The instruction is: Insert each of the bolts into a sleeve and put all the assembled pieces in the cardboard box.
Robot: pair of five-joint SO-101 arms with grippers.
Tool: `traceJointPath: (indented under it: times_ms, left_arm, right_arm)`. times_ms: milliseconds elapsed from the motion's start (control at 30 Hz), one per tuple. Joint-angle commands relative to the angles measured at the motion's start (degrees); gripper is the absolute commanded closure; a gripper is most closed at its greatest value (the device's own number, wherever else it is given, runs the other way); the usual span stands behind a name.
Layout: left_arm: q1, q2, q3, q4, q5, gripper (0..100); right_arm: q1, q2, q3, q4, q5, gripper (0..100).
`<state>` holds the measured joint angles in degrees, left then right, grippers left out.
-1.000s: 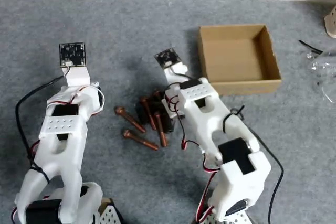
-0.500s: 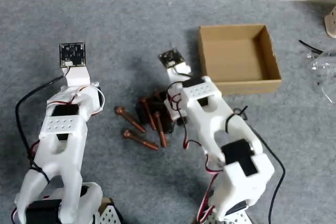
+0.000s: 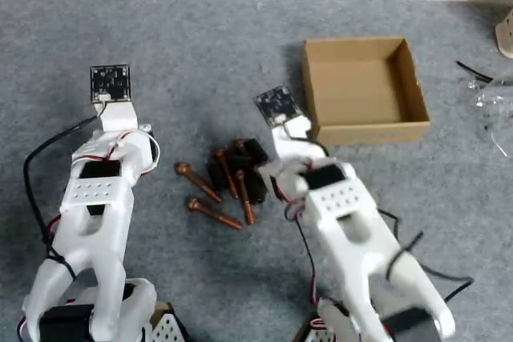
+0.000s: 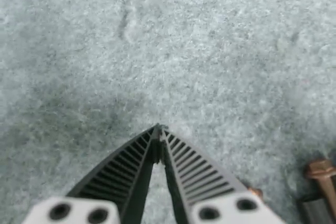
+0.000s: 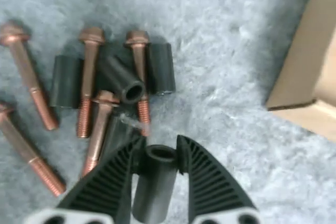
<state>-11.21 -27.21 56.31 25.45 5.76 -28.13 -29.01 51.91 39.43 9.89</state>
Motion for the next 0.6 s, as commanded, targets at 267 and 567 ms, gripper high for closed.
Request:
traceJointPath:
  times_ms: [267, 567]
  left_arm:
    - [0.0, -0.1, 0.7, -3.3, 0.0, 99]
    - [0.0, -0.1, 0.7, -3.5, 0.0, 99]
  right_arm:
    - [-0.2, -28.5, 16.1, -5.9, -0.3, 99.5]
    - [6.5, -48.9, 28.7, -5.7, -0.2, 99.5]
